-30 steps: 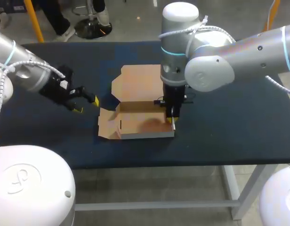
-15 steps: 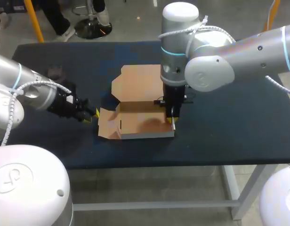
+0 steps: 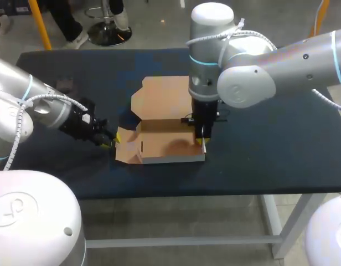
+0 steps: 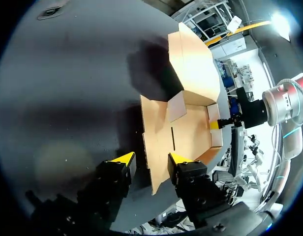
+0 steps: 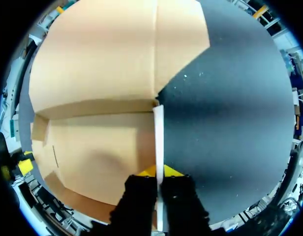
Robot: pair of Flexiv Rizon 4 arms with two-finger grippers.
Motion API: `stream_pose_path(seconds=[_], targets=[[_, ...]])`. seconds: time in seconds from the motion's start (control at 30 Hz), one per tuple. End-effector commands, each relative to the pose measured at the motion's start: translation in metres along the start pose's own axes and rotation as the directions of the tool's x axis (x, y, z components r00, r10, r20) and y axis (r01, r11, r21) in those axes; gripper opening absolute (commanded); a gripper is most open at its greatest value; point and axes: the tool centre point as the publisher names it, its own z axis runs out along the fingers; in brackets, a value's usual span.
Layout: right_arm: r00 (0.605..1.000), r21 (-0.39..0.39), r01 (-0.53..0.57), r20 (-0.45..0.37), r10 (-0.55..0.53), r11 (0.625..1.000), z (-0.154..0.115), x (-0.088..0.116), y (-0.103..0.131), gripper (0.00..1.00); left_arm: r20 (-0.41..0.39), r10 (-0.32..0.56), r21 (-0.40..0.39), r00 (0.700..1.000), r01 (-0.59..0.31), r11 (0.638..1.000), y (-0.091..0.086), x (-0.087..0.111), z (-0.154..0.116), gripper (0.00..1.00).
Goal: Assemble the packaging by folding the flat box into shape, placing the metal phone stand inside, and closing the box properly
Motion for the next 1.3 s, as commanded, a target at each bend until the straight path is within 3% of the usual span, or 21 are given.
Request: stream_pose_path(seconds=[0.03, 0.37, 0.5, 0.57, 0.83, 1.07, 1.3], targets=[[1.0, 0.001, 0.0, 0.001, 0.0, 1.0, 0.0, 0.0, 0.0, 0.0, -0.033, -0.001, -0.06, 0.999, -0.001, 0.998, -0.012, -0.009, 0.012, 0.45], [1.0, 0.001, 0.0, 0.001, 0.0, 1.0, 0.0, 0.0, 0.0, 0.0, -0.033, 0.014, -0.11, 0.999, -0.017, 0.994, -0.011, -0.003, 0.026, 0.36], [1.0, 0.001, 0.0, 0.001, 0.0, 1.0, 0.0, 0.0, 0.0, 0.0, -0.006, 0.0, -0.115, 1.0, -0.001, 0.993, -0.011, 0.0, 0.027, 0.15], [1.0, 0.001, 0.0, 0.001, 0.0, 1.0, 0.0, 0.0, 0.0, 0.0, 0.012, -0.008, -0.119, 1.0, 0.01, 0.993, -0.011, 0.003, 0.026, 0.0], [1.0, 0.001, 0.0, 0.001, 0.0, 1.0, 0.0, 0.0, 0.0, 0.0, 0.097, -0.022, -0.11, 0.995, 0.033, 0.993, -0.01, 0.019, 0.02, 0.0], [1.0, 0.001, 0.0, 0.001, 0.0, 1.0, 0.0, 0.0, 0.0, 0.0, 0.218, -0.022, -0.083, 0.976, 0.041, 0.996, -0.014, 0.038, 0.018, 0.0], [1.0, 0.001, 0.0, 0.001, 0.0, 1.0, 0.0, 0.0, 0.0, 0.0, 0.272, -0.003, -0.084, 0.962, 0.027, 0.996, -0.018, 0.058, 0.018, 0.0]])
